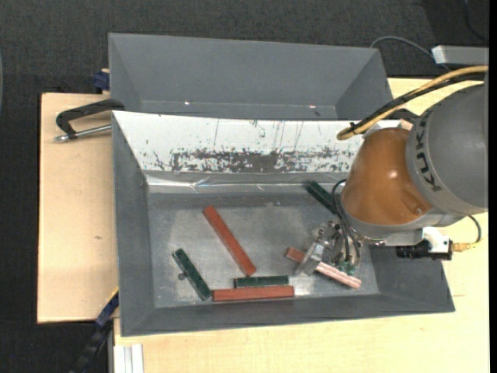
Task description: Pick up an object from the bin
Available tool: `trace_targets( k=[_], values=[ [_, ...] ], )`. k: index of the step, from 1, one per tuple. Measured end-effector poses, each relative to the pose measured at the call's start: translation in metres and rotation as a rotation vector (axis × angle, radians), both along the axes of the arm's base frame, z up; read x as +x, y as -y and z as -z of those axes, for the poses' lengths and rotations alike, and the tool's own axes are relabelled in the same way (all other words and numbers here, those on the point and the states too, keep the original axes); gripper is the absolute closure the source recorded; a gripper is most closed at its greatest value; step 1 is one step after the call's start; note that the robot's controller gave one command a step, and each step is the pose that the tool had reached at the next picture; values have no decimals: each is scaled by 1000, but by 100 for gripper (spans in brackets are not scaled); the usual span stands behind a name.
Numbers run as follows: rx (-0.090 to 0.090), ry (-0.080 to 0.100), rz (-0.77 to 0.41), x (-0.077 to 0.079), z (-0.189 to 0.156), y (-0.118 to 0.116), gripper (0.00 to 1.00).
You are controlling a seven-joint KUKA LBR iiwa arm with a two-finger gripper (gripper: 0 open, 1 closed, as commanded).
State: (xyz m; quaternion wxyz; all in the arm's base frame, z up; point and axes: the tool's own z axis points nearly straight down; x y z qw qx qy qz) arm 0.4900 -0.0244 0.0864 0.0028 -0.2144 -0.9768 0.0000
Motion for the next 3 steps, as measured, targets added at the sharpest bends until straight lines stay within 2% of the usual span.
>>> trace_targets(
  k=[1, 3],
  values=[
    [-1, 11, -1, 3, -33, 0, 100],
    [-1, 11, -1, 3, -48, 0, 100]
  ],
)
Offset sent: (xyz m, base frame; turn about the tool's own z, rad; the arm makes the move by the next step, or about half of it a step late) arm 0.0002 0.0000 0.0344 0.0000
